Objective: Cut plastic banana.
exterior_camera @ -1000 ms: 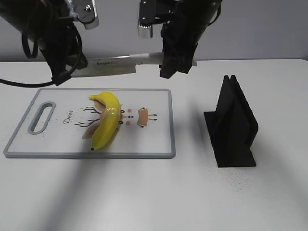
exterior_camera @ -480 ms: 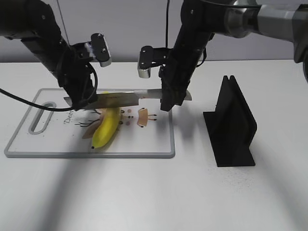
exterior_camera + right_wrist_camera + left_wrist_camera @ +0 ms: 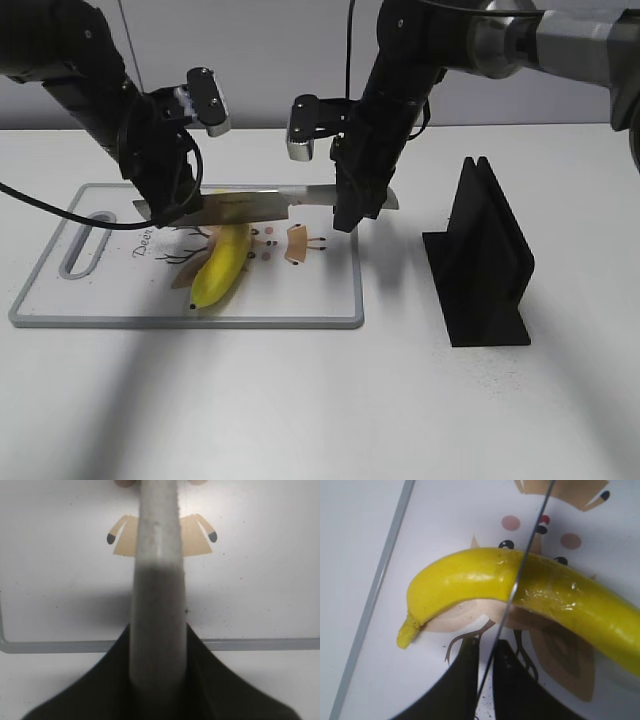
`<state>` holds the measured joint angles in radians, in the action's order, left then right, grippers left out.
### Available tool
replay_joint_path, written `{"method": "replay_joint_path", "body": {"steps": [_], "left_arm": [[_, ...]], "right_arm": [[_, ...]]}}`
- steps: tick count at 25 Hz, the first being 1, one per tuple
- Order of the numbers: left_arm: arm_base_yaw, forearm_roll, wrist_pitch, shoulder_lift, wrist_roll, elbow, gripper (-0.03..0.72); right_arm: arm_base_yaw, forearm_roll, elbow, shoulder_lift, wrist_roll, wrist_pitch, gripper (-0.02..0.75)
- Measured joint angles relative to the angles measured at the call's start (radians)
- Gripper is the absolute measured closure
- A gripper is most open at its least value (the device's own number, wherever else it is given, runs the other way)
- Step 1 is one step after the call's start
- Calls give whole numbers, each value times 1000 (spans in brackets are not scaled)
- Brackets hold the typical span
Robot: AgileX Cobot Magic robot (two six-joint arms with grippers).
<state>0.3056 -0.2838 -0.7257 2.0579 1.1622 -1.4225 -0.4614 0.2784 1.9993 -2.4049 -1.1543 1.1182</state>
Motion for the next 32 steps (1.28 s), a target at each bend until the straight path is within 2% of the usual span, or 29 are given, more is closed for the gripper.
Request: {"method": "replay_joint_path", "body": {"steps": [16,32], "left_arm": [[0,12,21,-15,1,7,632],[3,34,11,-211,-7,42,632]], "right_arm": [[1,3,40,-6,19,31,551],[-13,-13,38,147,64,64,549]]}}
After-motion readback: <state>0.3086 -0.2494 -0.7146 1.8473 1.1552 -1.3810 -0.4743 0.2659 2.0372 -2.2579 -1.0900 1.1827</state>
